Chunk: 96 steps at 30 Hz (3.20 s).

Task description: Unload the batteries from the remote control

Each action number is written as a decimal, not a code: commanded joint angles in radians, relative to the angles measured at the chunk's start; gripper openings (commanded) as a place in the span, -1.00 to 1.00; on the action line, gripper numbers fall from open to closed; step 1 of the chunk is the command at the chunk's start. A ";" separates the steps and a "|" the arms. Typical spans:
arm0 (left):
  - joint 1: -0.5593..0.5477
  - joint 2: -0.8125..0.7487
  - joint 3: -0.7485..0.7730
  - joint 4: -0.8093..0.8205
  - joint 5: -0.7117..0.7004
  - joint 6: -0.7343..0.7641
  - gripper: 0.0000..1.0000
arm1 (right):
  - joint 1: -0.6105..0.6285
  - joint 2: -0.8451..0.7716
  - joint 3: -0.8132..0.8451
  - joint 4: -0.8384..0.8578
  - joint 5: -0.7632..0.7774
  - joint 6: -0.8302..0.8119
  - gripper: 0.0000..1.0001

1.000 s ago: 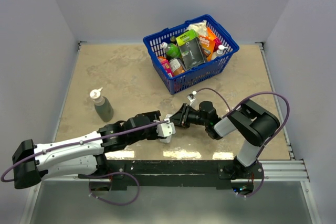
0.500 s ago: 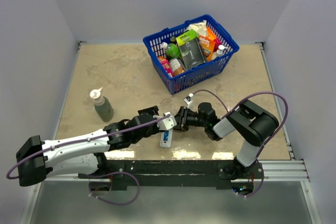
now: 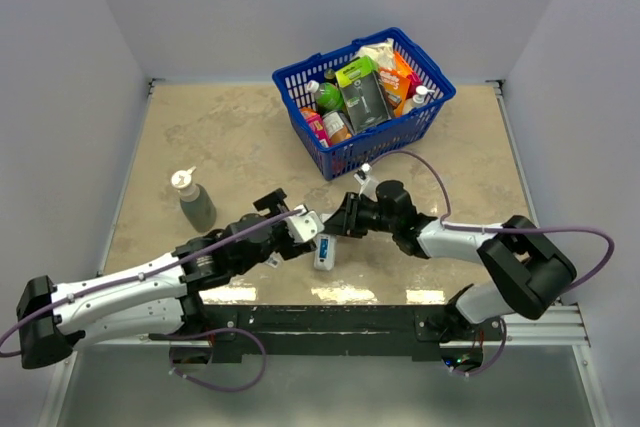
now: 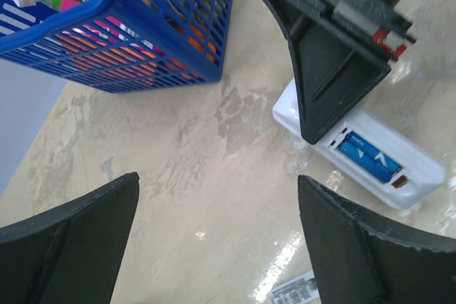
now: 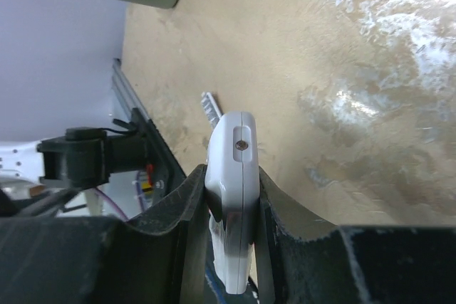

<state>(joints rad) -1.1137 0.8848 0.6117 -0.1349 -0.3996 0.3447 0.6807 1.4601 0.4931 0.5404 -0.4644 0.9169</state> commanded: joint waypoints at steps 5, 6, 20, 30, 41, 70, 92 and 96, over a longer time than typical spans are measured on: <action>0.002 -0.174 0.010 0.103 0.067 -0.010 1.00 | 0.000 0.006 0.041 -0.175 0.038 -0.182 -0.73; 0.002 -0.191 0.003 0.103 0.068 0.000 1.00 | 0.002 0.012 0.047 -0.177 0.036 -0.187 -0.72; 0.000 -0.395 -0.066 0.170 -0.071 -0.106 1.00 | 0.000 0.036 0.096 -0.278 0.107 -0.214 -0.37; 0.000 -0.279 0.026 0.052 -0.168 -0.233 1.00 | 0.000 0.075 0.041 -0.050 0.052 -0.101 -0.65; 0.002 -0.371 0.036 0.009 -0.231 -0.239 1.00 | 0.031 0.215 0.071 0.151 0.021 0.031 -0.49; 0.000 -0.346 0.037 0.008 -0.258 -0.257 0.91 | 0.005 -0.122 0.266 -0.873 0.858 0.407 0.17; 0.000 -0.380 0.043 -0.015 -0.266 -0.282 0.83 | -0.722 -0.176 0.314 -1.330 1.047 0.534 -0.02; 0.000 -0.376 0.034 0.006 -0.260 -0.274 0.83 | -0.823 -0.185 0.274 -1.337 1.110 0.536 -0.02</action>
<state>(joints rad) -1.1130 0.5129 0.6434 -0.1631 -0.6441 0.0883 -0.0715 1.2938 0.8024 -0.7479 0.5365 1.4162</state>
